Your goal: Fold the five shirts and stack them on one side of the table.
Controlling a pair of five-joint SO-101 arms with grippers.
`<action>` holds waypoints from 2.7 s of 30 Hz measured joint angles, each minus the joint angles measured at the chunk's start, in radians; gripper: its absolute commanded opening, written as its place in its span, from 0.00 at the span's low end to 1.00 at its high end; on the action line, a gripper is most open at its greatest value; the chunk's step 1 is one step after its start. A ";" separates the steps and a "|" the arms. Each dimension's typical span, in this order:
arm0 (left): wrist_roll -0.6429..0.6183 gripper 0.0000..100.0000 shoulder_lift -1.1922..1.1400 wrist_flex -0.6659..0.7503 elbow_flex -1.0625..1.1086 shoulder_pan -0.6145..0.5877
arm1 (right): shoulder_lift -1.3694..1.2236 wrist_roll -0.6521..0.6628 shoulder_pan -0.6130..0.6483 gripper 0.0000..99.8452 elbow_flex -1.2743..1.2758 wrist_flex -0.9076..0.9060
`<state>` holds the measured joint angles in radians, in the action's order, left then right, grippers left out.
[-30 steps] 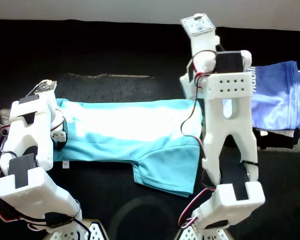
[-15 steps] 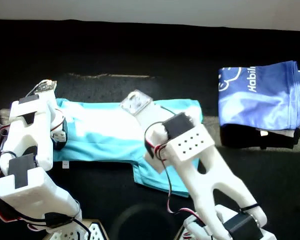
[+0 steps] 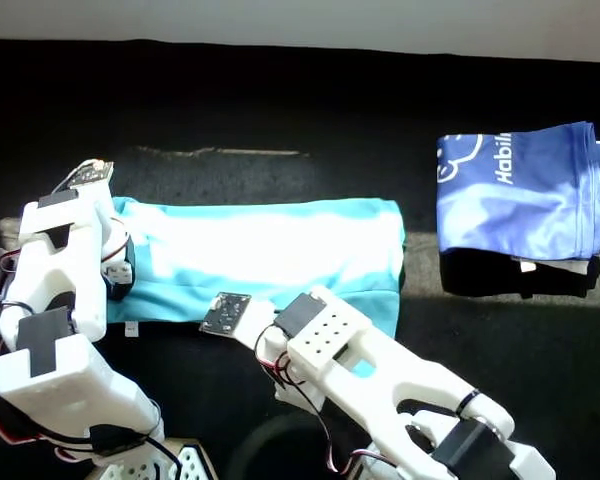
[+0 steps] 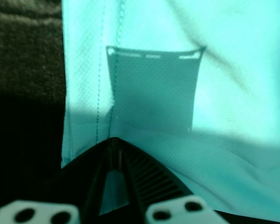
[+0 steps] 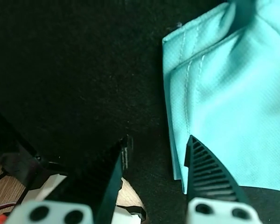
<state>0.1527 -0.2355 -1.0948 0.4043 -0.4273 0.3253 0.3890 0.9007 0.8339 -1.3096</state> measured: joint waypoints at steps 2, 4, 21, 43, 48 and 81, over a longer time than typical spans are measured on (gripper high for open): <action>0.000 0.01 0.000 0.000 0.000 0.000 | -0.034 0.000 -0.017 0.19 0.000 0.034; 0.000 0.01 0.000 0.000 0.000 0.000 | -0.069 0.000 -0.035 0.19 0.000 0.069; 0.000 0.01 0.000 0.000 0.000 0.000 | -0.295 0.003 -0.123 0.01 -0.017 0.210; 0.000 0.01 0.000 0.000 0.000 0.000 | -0.365 0.227 -0.506 0.01 -0.667 -0.072; 0.000 0.01 0.000 0.000 0.000 0.000 | -0.367 0.227 -0.506 0.01 -0.715 0.089; 0.000 0.01 0.000 0.000 0.000 0.000 | -0.479 -0.078 -0.445 0.01 -0.758 0.048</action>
<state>0.1527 -0.2355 -1.0948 0.4043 -0.4273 -0.1534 0.3107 0.4557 0.0760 -1.2620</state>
